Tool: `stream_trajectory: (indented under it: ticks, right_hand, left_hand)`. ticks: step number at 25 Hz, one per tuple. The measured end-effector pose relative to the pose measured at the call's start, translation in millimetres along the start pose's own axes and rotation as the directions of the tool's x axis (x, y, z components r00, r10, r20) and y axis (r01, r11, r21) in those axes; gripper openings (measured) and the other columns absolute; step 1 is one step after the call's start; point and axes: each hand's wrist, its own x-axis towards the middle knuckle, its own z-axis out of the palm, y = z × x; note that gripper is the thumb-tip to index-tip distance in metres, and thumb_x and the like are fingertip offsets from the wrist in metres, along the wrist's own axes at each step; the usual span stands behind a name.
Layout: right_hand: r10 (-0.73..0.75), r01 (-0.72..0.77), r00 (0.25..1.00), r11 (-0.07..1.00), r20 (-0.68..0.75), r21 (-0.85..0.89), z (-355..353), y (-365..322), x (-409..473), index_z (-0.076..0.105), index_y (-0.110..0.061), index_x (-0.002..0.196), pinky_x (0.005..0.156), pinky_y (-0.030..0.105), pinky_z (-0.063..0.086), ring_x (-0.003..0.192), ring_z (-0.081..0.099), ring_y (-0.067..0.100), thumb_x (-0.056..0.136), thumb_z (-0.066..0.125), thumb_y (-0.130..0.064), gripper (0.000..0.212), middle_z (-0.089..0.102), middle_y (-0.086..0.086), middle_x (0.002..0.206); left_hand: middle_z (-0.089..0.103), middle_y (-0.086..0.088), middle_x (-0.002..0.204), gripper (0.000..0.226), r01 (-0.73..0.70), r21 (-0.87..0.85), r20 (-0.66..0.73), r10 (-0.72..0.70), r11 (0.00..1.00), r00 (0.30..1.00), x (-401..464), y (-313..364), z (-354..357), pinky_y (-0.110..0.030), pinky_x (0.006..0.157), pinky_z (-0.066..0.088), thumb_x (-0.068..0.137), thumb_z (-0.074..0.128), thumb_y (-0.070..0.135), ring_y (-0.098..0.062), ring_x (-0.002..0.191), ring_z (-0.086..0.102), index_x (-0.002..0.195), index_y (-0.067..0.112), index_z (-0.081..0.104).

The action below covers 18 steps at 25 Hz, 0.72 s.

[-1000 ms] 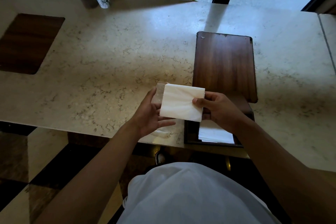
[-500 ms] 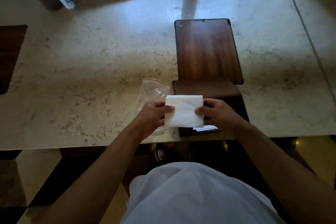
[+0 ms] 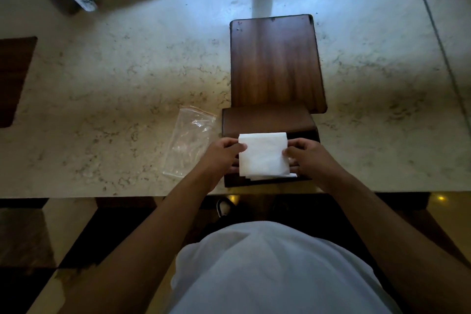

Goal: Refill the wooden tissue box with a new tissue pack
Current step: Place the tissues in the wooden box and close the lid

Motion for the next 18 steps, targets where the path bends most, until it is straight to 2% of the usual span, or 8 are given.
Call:
stream_trajectory:
  ticks: [3, 4, 7, 9, 12, 14, 16, 18]
  right_hand:
    - [-0.011, 0.013, 1.000, 0.997, 0.027, -0.076, -13, 1, 2, 0.067, -0.023, 0.107, 0.067, 0.031, 0.060, 0.101, 0.069, 0.024, 0.096, 0.063, -0.020, 0.012, 0.070, 0.005, 0.116]
    - [-0.020, 0.024, 0.999, 0.994, 0.040, -0.108, -14, 2, 3, 0.066, -0.025, 0.102, 0.070, 0.032, 0.061, 0.099, 0.070, 0.022, 0.095, 0.063, -0.021, 0.009, 0.070, 0.003, 0.115]
    - [-0.031, 0.037, 0.999, 0.981, 0.034, -0.191, -15, 7, 5, 0.065, -0.026, 0.104, 0.089, 0.047, 0.061, 0.100, 0.068, 0.020, 0.093, 0.064, -0.024, 0.012, 0.069, -0.002, 0.111]
    - [-0.051, 0.056, 0.998, 0.971, 0.027, -0.232, -14, 9, 5, 0.067, -0.027, 0.097, 0.091, 0.052, 0.059, 0.098, 0.068, 0.022, 0.091, 0.063, -0.024, 0.008, 0.070, 0.000, 0.104]
    - [-0.062, 0.060, 0.998, 0.961, 0.001, -0.268, -12, 12, 9, 0.069, -0.018, 0.095, 0.090, 0.054, 0.058, 0.098, 0.069, 0.029, 0.091, 0.062, -0.022, 0.009, 0.071, 0.011, 0.103]
    - [-0.060, 0.053, 0.998, 0.963, -0.019, -0.263, -11, 14, 10, 0.067, -0.026, 0.093, 0.089, 0.049, 0.059, 0.094, 0.068, 0.020, 0.092, 0.061, -0.022, 0.007, 0.071, 0.000, 0.099]
    - [-0.055, 0.040, 0.997, 0.959, -0.046, -0.282, -11, 15, 12, 0.068, -0.022, 0.094, 0.080, 0.043, 0.057, 0.087, 0.068, 0.020, 0.092, 0.061, -0.022, 0.007, 0.071, 0.002, 0.093]
    - [-0.055, 0.034, 0.997, 0.942, -0.054, -0.333, -10, 15, 14, 0.067, -0.005, 0.087, 0.063, 0.037, 0.048, 0.067, 0.060, 0.021, 0.090, 0.061, -0.021, 0.018, 0.062, 0.014, 0.075]
  left_hand:
    - [0.070, -0.014, 0.113, 0.024, 0.036, -0.025, -0.101, -0.038, 0.999, 0.994, 2, -3, 22, -0.041, 0.081, 0.060, 0.097, 0.061, 0.021, -0.029, 0.098, 0.071, 0.117, 0.008, 0.063]
    - [0.070, -0.015, 0.114, 0.022, 0.046, -0.028, -0.139, -0.050, 0.999, 0.989, 3, -6, 28, -0.041, 0.081, 0.059, 0.096, 0.061, 0.022, -0.028, 0.099, 0.070, 0.114, 0.009, 0.064]
    - [0.070, -0.015, 0.114, 0.019, 0.064, 0.005, -0.236, -0.061, 0.998, 0.970, 10, -18, 42, -0.044, 0.090, 0.057, 0.094, 0.064, 0.026, -0.030, 0.105, 0.068, 0.106, 0.011, 0.066]
    - [0.068, -0.010, 0.106, 0.018, 0.048, 0.040, -0.259, -0.036, 0.998, 0.965, 15, -26, 47, -0.042, 0.089, 0.054, 0.094, 0.063, 0.030, -0.027, 0.097, 0.066, 0.096, 0.012, 0.064]
    - [0.060, -0.001, 0.087, 0.022, 0.038, 0.068, -0.278, -0.018, 0.997, 0.961, 23, -32, 50, -0.035, 0.075, 0.048, 0.094, 0.062, 0.031, -0.018, 0.079, 0.057, 0.078, 0.017, 0.059]
    - [0.063, 0.000, 0.085, 0.020, 0.048, 0.039, -0.276, -0.036, 0.998, 0.961, 28, -35, 50, -0.038, 0.082, 0.054, 0.095, 0.062, 0.030, -0.017, 0.081, 0.061, 0.076, 0.022, 0.063]
    - [0.065, -0.001, 0.086, 0.018, 0.060, 0.042, -0.266, -0.046, 0.997, 0.963, 29, -35, 51, -0.043, 0.089, 0.054, 0.095, 0.062, 0.030, -0.017, 0.084, 0.062, 0.078, 0.023, 0.064]
    - [0.063, 0.000, 0.086, 0.018, 0.070, 0.057, -0.260, -0.053, 0.996, 0.964, 32, -37, 49, -0.043, 0.091, 0.053, 0.094, 0.062, 0.029, -0.016, 0.082, 0.060, 0.078, 0.022, 0.063]
